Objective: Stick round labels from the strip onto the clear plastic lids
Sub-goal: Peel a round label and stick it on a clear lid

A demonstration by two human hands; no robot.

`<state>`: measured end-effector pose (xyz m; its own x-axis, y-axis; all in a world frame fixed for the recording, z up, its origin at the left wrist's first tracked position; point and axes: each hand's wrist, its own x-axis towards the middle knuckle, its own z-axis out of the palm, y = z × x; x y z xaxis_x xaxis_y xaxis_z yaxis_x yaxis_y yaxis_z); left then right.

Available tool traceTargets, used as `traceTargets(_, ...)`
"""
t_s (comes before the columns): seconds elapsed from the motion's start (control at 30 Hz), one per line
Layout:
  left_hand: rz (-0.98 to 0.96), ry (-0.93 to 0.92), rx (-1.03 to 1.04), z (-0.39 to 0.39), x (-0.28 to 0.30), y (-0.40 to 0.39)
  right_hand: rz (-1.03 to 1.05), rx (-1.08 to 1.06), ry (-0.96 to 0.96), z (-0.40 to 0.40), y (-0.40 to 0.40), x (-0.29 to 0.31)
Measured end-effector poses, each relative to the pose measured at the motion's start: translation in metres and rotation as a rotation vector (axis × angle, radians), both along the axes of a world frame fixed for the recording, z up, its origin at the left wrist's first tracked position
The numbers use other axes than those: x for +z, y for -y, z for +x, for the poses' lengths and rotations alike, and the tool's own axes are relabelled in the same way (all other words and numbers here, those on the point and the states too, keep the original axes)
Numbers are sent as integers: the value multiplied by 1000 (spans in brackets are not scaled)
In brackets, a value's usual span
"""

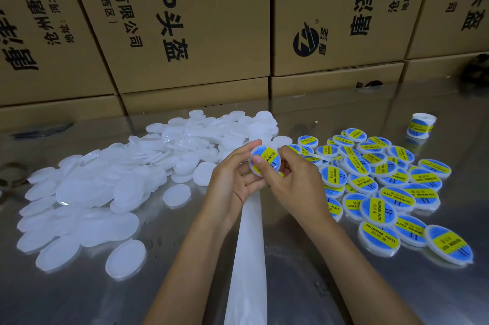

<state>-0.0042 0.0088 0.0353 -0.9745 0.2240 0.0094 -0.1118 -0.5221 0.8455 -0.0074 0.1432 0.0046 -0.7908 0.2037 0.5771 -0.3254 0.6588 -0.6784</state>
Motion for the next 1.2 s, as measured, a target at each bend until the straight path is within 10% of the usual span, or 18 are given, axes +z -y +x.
traceTargets(0.37, -384, -197, 116, 1, -7, -1, -54, 2, -13, -3, -6, -2)
traceTargets(0.77, -246, -138, 432, -2, -10, -2, 5, 91, 105, -2, 4, -8)
traceTargets(1.2, -347, -153, 176, 2, -9, -10, -113, 10, 79, -3, -2, -1)
